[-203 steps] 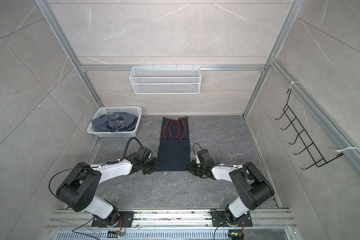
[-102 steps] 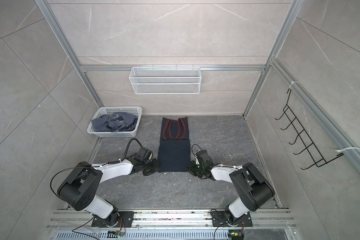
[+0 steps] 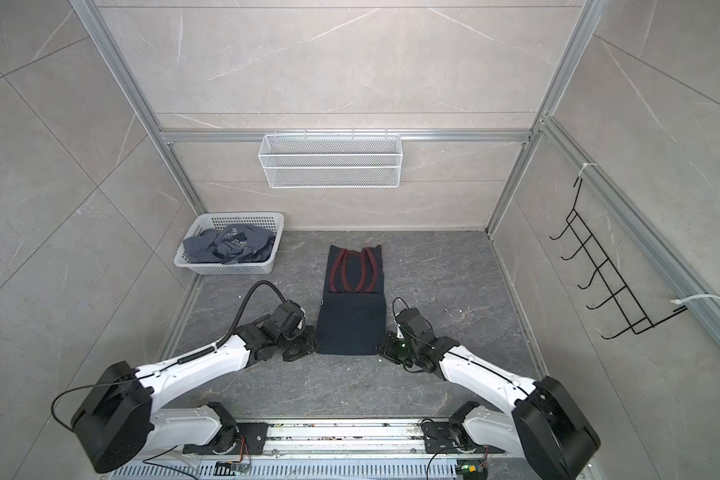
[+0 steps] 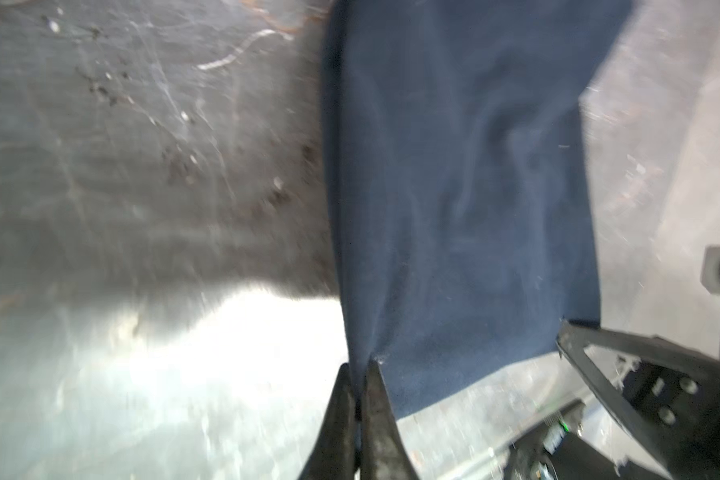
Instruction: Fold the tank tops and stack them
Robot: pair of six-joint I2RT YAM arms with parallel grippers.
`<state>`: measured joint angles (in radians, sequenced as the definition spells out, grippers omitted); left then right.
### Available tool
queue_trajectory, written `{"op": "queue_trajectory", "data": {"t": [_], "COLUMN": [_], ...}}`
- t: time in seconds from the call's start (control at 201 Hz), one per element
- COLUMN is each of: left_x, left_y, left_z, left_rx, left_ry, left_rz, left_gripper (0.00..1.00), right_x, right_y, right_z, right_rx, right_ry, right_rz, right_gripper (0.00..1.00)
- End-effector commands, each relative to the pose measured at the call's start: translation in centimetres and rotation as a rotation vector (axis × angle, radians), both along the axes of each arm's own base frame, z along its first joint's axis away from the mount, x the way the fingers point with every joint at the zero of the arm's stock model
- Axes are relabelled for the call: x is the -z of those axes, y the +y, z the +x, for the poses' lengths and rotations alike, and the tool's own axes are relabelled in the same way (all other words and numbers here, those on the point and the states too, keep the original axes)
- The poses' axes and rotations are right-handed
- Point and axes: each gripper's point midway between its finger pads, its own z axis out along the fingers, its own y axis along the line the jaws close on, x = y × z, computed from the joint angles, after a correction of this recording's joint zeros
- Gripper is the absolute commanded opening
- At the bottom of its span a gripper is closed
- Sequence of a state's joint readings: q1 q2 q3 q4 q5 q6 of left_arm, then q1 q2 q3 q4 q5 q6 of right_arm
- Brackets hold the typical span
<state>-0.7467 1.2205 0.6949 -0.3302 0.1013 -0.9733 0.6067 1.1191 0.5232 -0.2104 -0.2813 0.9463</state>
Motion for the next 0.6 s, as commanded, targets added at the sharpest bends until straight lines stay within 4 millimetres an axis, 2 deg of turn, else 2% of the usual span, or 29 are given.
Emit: {"op": "queue_trajectory", "data": {"t": [0.0,0.179,0.363,0.473,0.597], "left_x": [-3.5,-9.5,-14.6,-16.1,-16.9], "left_y": [1.0,0.8,-0.1,-0.5,-0.7], "left_z": [0.4,1.7,3.6,5.4,7.8], "left_rx": [-0.067,-0.092,-0.084,-0.096,-0.13], "left_ry": [-0.063,-0.187,-0.302,-0.349,-0.372], "left_rz": [0.01,-0.059,-0.085,-0.054,-0.055], "left_gripper": [0.0,0.0,0.0,0.0,0.0], "right_x": [-2.2,-7.8,-12.8,-14.3,-14.3], "right_y": [-1.2,-0.5,0.8,1.6,2.7], "right_z": [-0.5,0.9,3.7,5.8,8.2], "right_rx": [0.011,-0.007,-0.015,-0.018,-0.035], "right_ry": [-0.018,-0.117,-0.218,-0.256,-0.253], "right_rz": [-0.053,-0.022,-0.022,-0.048,-0.057], "right_gripper": [0.0,0.0,0.0,0.0,0.0]}}
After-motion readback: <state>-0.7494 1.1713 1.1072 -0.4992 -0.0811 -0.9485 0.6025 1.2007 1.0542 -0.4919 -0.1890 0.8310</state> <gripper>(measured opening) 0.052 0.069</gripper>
